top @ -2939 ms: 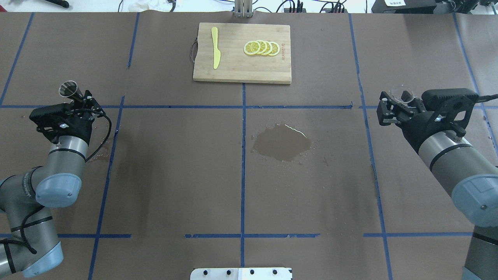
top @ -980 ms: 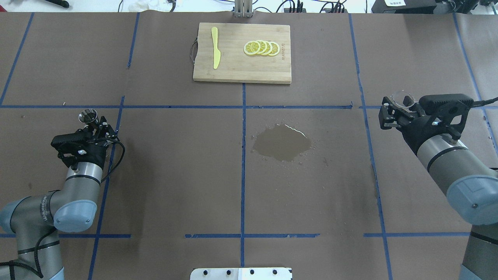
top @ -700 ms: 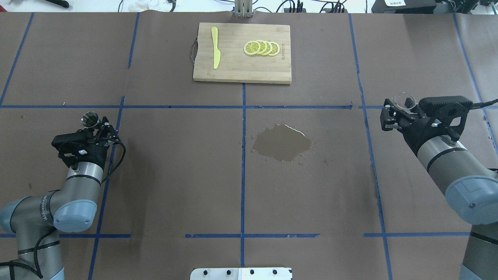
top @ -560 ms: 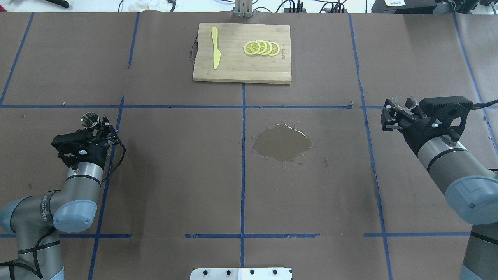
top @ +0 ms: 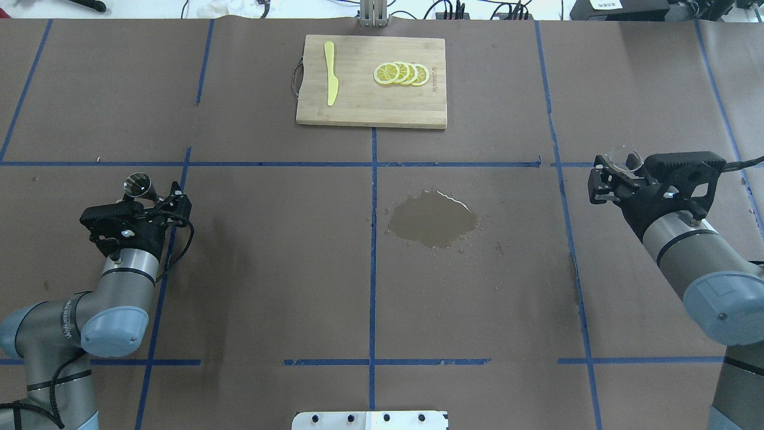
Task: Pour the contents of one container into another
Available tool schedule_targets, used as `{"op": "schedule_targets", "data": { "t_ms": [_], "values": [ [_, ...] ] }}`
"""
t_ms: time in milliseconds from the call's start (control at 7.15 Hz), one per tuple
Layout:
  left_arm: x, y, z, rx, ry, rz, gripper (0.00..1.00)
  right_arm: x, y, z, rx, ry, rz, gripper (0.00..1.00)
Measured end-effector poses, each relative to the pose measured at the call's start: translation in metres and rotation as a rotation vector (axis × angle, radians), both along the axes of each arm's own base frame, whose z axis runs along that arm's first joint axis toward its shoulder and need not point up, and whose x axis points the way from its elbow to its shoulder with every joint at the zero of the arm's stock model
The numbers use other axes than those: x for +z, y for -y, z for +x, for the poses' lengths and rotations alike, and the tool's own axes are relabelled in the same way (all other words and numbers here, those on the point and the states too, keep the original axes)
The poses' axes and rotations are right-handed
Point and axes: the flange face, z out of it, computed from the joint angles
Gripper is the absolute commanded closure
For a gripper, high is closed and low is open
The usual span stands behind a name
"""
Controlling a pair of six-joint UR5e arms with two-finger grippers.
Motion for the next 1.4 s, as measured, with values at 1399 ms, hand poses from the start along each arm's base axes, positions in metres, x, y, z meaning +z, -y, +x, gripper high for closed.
{"op": "schedule_targets", "data": {
  "t_ms": [1399],
  "values": [
    [-0.054, -0.100, -0.068, 0.340, -0.107, -0.104, 0.00, 0.121, -0.036, -0.051, 0.079, 0.057, 0.048, 1.00]
  ]
}}
